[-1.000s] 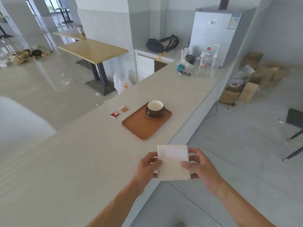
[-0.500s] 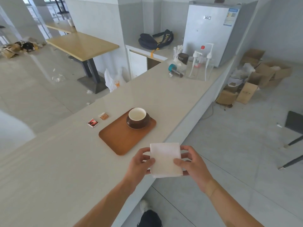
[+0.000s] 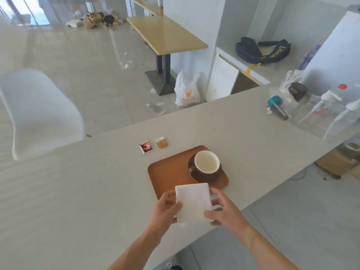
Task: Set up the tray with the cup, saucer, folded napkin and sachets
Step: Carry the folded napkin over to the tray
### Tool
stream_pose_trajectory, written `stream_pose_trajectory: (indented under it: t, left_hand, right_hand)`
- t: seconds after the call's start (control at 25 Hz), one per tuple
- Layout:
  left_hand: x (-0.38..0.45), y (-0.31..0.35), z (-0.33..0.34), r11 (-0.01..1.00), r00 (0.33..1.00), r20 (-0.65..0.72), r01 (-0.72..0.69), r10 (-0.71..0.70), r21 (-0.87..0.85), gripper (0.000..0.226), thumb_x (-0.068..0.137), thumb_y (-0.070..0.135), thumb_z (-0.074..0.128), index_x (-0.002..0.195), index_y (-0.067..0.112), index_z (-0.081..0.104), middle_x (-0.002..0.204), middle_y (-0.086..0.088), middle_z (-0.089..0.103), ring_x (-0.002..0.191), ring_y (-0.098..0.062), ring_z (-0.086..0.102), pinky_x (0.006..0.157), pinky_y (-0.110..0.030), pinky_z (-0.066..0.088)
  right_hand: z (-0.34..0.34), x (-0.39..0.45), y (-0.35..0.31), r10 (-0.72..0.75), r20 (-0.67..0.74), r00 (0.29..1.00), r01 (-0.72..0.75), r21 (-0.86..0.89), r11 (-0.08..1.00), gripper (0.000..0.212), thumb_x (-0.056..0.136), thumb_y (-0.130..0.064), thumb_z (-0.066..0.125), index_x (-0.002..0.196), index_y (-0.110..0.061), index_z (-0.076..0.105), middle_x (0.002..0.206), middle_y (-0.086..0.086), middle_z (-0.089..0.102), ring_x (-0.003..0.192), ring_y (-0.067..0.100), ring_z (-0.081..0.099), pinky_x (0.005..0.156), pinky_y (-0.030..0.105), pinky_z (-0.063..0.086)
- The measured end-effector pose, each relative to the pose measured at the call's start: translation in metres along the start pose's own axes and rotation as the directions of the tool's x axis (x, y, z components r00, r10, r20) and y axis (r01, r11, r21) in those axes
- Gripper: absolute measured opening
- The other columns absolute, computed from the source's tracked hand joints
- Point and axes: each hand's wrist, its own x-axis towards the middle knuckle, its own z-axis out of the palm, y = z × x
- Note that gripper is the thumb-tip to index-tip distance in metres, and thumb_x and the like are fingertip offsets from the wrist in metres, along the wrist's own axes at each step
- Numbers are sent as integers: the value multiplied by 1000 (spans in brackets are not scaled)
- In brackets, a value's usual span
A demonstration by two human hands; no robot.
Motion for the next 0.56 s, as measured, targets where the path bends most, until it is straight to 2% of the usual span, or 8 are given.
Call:
stream_pose_trajectory:
  t: [0.2,0.44,0.52,0.56]
  left_hand:
    - [19,-13,-20,997,984,-169,38,-50,-73,36,89,1,61,117,23,62,100,-11,60,98,-30,66,76,-41,62]
    - [34,-25,-18,993,933,-348,63,-94,-101,44,78,-4,64,111,24,62,102,-10,66,87,-22,68,66,-26,57]
    - [38,-25,-12,994,908,-409,64,-94,-87,45,73,-6,63,108,22,63,102,-11,66,84,-22,68,59,-22,54]
    - [41,-26,-8,995,895,-437,59,-90,-84,46,70,-3,63,109,21,62,103,-13,66,86,-25,68,58,-25,54]
  right_hand:
    - [17,59,-4,17,119,993,6,-187,982,66,76,-20,75,127,-48,44,105,-5,64,94,17,64,71,34,62]
    - [24,115,-5,45,230,972,30,-313,949,74,76,-18,76,139,-35,42,106,-11,63,90,14,65,64,28,61]
    - [25,126,-5,27,246,969,66,-362,930,74,77,-17,76,141,-31,42,100,-15,61,89,14,66,69,30,61]
    - [25,131,-5,17,260,965,90,-395,914,73,78,-18,75,141,-30,42,98,-17,58,91,15,65,75,34,60]
